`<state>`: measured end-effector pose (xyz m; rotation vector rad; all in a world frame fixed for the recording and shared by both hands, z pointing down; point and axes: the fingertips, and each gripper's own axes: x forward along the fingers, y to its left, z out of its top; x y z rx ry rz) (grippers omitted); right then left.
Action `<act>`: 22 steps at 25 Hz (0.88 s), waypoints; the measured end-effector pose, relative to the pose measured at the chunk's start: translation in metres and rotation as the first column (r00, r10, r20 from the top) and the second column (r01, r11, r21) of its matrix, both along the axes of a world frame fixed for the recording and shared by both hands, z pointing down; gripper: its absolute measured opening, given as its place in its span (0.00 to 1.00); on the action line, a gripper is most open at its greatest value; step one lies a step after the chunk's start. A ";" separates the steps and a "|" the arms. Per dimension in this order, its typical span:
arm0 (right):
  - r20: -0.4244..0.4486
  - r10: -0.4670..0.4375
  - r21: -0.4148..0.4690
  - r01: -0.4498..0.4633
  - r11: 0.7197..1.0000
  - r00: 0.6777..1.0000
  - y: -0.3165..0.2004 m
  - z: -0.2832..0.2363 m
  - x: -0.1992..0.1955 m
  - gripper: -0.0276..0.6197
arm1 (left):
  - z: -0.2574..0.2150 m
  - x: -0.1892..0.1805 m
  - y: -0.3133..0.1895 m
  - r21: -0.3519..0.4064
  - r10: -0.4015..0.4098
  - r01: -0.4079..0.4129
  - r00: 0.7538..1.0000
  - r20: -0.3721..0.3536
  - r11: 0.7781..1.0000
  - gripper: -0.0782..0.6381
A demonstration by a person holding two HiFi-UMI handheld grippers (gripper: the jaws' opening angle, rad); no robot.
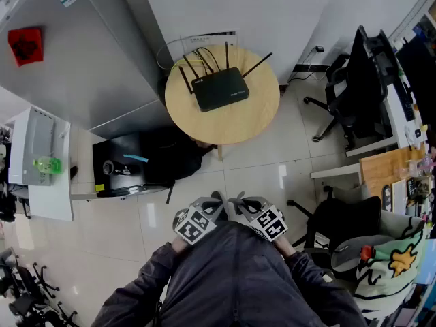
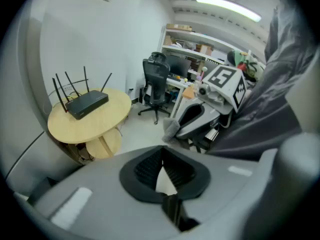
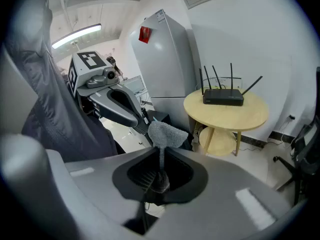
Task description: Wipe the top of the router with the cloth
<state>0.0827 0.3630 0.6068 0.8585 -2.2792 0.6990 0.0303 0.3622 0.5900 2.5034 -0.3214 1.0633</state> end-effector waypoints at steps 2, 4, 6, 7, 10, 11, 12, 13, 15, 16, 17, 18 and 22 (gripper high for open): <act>-0.006 -0.012 0.013 0.012 1.000 1.000 -0.019 0.000 -0.010 0.08 | -0.002 -0.011 -0.018 0.003 0.001 -0.001 1.000 -0.005 1.000 0.11; -0.010 -0.018 0.016 0.018 1.000 1.000 -0.037 0.000 -0.019 0.08 | -0.003 -0.022 -0.037 0.009 -0.005 0.006 1.000 -0.014 1.000 0.11; -0.010 -0.018 0.019 0.018 1.000 1.000 -0.055 -0.001 -0.026 0.08 | -0.002 -0.030 -0.055 0.010 -0.019 0.019 1.000 -0.025 1.000 0.11; -0.011 -0.017 0.023 0.017 1.000 1.000 -0.062 -0.002 -0.028 0.08 | 0.000 -0.033 -0.063 0.009 -0.027 0.027 0.999 -0.030 1.000 0.11; -0.017 -0.026 0.032 0.026 0.999 1.000 -0.085 -0.009 -0.033 0.08 | 0.002 -0.038 -0.085 0.007 -0.050 0.050 0.998 -0.044 0.999 0.11; -0.018 -0.030 0.033 0.031 0.999 0.999 -0.093 -0.012 -0.033 0.08 | 0.002 -0.039 -0.091 0.009 -0.061 0.061 0.997 -0.052 0.998 0.11; -0.019 -0.034 0.034 0.035 0.999 0.999 -0.101 -0.014 -0.033 0.08 | 0.002 -0.038 -0.099 0.013 -0.072 0.073 0.996 -0.061 0.997 0.11; -0.021 -0.039 0.036 0.039 0.999 0.999 -0.110 -0.015 -0.031 0.08 | 0.003 -0.037 -0.106 0.016 -0.083 0.084 0.994 -0.069 0.996 0.11; -0.028 -0.051 0.037 0.052 0.998 0.998 -0.128 -0.017 -0.028 0.08 | 0.001 -0.034 -0.122 0.017 -0.101 0.103 0.992 -0.076 0.995 0.11; -0.030 -0.060 0.037 0.061 0.997 0.998 -0.136 -0.018 -0.027 0.08 | 0.001 -0.033 -0.127 0.012 -0.111 0.112 0.991 -0.077 0.994 0.11; -0.030 -0.071 0.035 0.072 0.997 0.997 -0.144 -0.019 -0.026 0.08 | 0.002 -0.032 -0.133 0.005 -0.124 0.125 0.989 -0.077 0.992 0.11; -0.030 -0.083 0.033 0.084 0.996 0.996 -0.152 -0.018 -0.025 0.08 | 0.004 -0.031 -0.139 -0.001 -0.138 0.139 0.987 -0.078 0.990 0.11; -0.020 -0.143 0.025 0.143 0.989 0.990 -0.195 -0.008 -0.021 0.09 | 0.011 -0.027 -0.175 -0.007 -0.207 0.207 0.976 -0.063 0.978 0.11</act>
